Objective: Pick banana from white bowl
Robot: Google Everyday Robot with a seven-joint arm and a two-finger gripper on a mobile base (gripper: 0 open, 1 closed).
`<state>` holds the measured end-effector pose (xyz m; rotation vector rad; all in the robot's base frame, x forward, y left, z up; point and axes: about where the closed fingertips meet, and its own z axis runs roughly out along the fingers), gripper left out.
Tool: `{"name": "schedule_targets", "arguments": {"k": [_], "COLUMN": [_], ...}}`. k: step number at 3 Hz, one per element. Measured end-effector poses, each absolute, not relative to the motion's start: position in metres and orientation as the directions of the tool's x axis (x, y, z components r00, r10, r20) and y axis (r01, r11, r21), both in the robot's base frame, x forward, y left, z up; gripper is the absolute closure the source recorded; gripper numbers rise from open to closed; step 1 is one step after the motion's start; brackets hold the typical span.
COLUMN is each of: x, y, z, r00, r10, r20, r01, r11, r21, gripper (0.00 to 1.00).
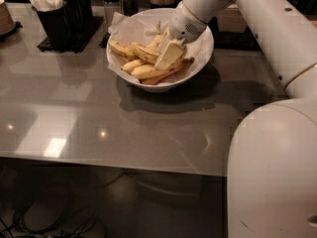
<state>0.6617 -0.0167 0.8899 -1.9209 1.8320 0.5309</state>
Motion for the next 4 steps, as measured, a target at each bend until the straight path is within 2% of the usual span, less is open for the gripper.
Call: {"name": "schedule_targets", "arguments": {"k": [2,3,4], "x": [0.624,0.589,0.551], "y": [-0.049,-0.069,-0.086], "z": [0.945,0.969,0.975], "r00": [0.063,0.045,0.036], "r10": [-0.838,-0.793,-0.696], "r20": [-0.541,-0.608,-0.718], "r01": [-0.994,-0.993,-0.991], "r11": [-0.006,0.032,0.068], "r21": [-0.108,-0.115,-0.116], "gripper": [1.00,1.00,1.00]}}
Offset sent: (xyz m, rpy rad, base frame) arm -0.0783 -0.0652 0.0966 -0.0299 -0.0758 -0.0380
